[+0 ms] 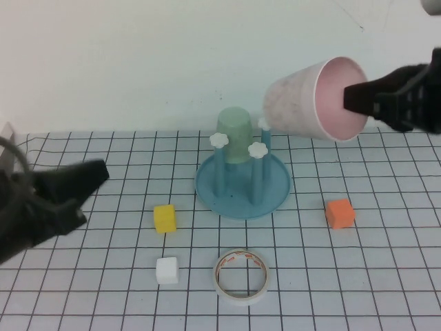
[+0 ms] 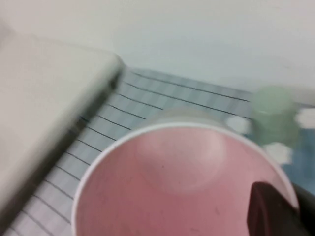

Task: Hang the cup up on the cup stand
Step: Adjust the cup with two arms

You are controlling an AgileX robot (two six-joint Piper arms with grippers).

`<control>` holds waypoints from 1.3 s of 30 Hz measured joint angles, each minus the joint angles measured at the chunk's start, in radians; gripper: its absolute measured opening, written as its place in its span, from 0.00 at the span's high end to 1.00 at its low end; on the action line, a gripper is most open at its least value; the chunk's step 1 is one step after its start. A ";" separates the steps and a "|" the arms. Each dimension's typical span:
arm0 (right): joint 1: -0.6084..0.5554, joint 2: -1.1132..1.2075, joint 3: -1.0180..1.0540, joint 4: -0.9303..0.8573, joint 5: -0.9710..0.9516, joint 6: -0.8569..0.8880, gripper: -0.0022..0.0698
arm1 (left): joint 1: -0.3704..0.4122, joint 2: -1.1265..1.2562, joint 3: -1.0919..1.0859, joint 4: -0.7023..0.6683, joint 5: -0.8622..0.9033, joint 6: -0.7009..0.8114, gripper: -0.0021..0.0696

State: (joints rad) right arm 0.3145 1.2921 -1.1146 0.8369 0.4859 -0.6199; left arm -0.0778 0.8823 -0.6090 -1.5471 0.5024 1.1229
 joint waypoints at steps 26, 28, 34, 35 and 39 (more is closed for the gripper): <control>0.231 -0.039 0.164 0.861 0.038 -0.706 0.95 | -0.006 -0.074 -0.002 -0.133 0.322 -0.226 0.36; 0.231 -0.039 0.164 0.861 0.040 -0.712 0.95 | -0.006 -0.074 -0.002 -0.133 0.320 -0.271 0.26; 0.231 -0.039 0.164 0.861 0.041 -0.719 0.95 | -0.006 -0.074 -0.028 -0.131 0.278 -0.463 0.20; 0.231 -0.039 0.162 0.861 0.041 -0.719 0.95 | -0.006 -0.074 -0.031 -0.131 0.270 -0.500 0.20; 0.231 -0.039 0.149 0.861 0.041 -0.736 0.95 | -0.006 -0.074 -0.033 -0.133 0.239 -0.654 0.19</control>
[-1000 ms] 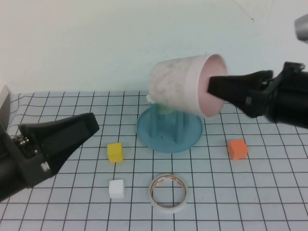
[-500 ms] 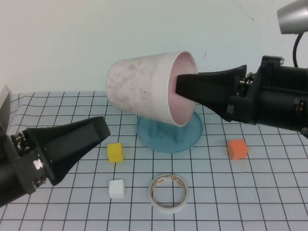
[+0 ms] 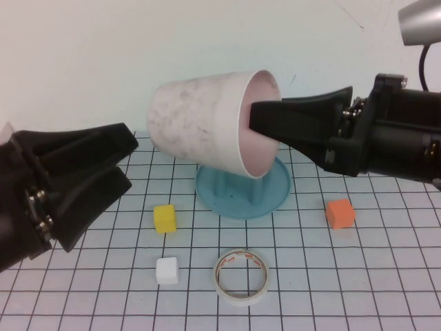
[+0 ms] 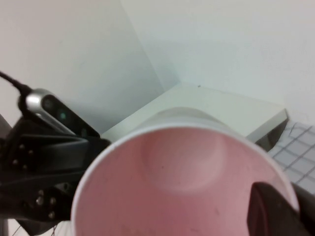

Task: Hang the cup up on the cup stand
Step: Adjust the cup with two arms

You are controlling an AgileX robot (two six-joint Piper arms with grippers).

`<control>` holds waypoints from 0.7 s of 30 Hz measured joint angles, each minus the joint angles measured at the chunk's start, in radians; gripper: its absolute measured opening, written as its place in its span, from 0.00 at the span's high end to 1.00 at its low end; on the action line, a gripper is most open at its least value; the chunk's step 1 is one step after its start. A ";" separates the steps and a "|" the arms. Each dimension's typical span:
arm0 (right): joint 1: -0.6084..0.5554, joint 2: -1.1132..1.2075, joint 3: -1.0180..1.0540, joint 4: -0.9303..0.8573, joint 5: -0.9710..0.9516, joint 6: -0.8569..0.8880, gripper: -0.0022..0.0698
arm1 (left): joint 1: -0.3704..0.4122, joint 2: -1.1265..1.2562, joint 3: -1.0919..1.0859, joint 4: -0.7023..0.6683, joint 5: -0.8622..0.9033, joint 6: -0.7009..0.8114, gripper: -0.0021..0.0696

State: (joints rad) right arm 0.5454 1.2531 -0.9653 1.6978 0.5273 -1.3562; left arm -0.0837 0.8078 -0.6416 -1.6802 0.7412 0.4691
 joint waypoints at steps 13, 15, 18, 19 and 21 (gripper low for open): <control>0.000 0.104 -0.080 0.000 0.060 -0.200 0.95 | 0.000 0.043 -0.097 0.000 -0.035 -0.173 0.19; 0.000 0.124 -0.105 0.000 0.062 -0.233 0.95 | 0.000 0.044 -0.106 -0.001 -0.035 -0.194 0.19; 0.002 0.148 -0.147 0.000 0.064 -0.307 0.95 | 0.000 0.044 -0.108 -0.001 -0.045 -0.225 0.19; 0.009 0.158 -0.162 0.000 0.064 -0.341 0.95 | 0.000 0.045 -0.108 -0.001 -0.050 -0.233 0.19; 0.025 0.180 -0.189 0.002 0.062 -0.418 0.95 | 0.000 0.047 -0.108 -0.001 -0.063 -0.238 0.19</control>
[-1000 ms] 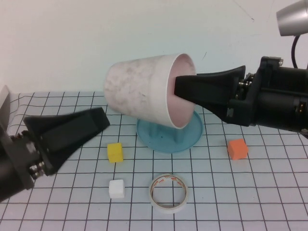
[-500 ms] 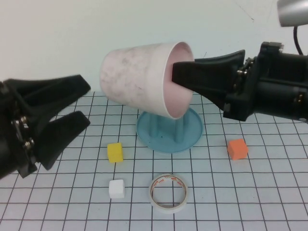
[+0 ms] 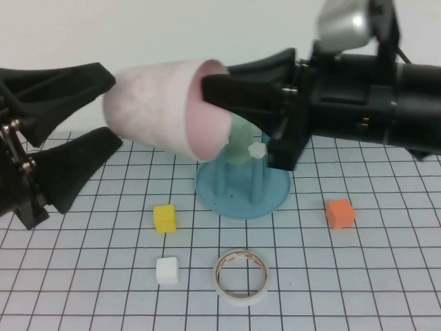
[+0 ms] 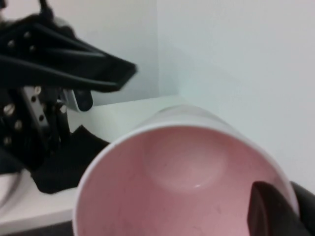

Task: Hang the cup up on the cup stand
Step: Adjust the cup with two arms

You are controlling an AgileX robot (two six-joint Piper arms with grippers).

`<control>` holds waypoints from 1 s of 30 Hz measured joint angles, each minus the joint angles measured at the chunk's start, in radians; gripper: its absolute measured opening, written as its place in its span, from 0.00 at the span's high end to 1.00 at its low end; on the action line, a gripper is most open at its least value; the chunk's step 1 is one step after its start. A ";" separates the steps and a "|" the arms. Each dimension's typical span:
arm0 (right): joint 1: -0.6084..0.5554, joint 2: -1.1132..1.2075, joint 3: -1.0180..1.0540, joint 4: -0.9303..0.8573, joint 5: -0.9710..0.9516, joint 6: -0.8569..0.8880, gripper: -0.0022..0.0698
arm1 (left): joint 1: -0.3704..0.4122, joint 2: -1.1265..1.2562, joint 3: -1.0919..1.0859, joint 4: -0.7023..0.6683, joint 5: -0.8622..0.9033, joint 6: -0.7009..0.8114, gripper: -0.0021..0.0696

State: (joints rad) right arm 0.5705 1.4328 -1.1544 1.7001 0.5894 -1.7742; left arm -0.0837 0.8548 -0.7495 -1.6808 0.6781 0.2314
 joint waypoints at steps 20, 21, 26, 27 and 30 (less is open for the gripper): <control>0.164 0.065 -0.066 0.051 -0.201 -0.541 0.93 | 0.000 0.049 0.000 0.028 -0.123 0.031 0.19; 0.164 0.065 -0.066 0.051 -0.201 -0.553 0.93 | 0.000 0.054 0.000 0.028 -0.120 0.045 0.19; 0.164 0.069 -0.066 0.044 -0.201 -0.634 0.93 | 0.000 0.094 0.000 0.016 -0.105 0.074 0.18; 0.164 0.068 -0.066 0.042 -0.206 -0.654 0.93 | 0.000 0.106 0.000 0.011 -0.101 0.074 0.18; 0.164 0.071 -0.064 0.034 -0.214 -0.703 0.93 | 0.000 0.137 0.000 -0.003 -0.085 0.074 0.18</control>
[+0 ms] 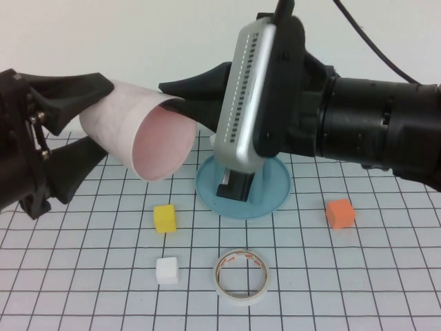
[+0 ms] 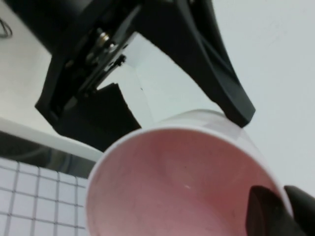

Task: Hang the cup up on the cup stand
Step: Adjust the cup with two arms

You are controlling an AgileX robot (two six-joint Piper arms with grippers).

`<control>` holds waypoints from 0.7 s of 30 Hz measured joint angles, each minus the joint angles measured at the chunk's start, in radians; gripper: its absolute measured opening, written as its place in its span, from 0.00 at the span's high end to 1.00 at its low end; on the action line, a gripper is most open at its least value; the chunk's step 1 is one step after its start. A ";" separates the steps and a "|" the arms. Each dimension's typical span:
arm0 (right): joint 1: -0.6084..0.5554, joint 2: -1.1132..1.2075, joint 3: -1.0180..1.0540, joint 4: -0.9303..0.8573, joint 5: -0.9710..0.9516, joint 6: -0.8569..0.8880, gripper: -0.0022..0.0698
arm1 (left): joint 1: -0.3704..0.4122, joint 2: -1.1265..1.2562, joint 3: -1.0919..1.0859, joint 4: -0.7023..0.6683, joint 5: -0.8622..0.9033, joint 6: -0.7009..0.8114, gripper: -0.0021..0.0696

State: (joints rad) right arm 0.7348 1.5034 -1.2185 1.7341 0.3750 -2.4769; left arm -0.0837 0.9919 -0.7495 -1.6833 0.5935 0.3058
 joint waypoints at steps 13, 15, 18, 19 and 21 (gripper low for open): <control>0.000 0.009 0.008 -0.022 0.010 -0.276 0.93 | 0.000 0.099 -0.002 -0.037 0.078 0.006 0.18; 0.000 0.012 0.008 -0.022 0.010 -0.290 0.93 | 0.002 0.101 -0.002 -0.037 0.078 0.016 0.18; 0.000 0.021 0.008 -0.022 0.016 -0.314 0.93 | 0.002 0.103 -0.002 -0.038 0.076 0.031 0.18; 0.000 0.025 0.008 -0.017 0.018 -0.316 0.93 | 0.005 0.105 -0.002 -0.038 0.075 0.036 0.18; 0.000 0.030 0.008 -0.013 0.020 -0.322 0.93 | 0.006 0.106 -0.002 -0.035 0.072 0.042 0.18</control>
State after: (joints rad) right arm 0.7348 1.5330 -1.2107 1.7214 0.3953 -2.7993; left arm -0.0780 1.0983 -0.7510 -1.7182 0.6657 0.3477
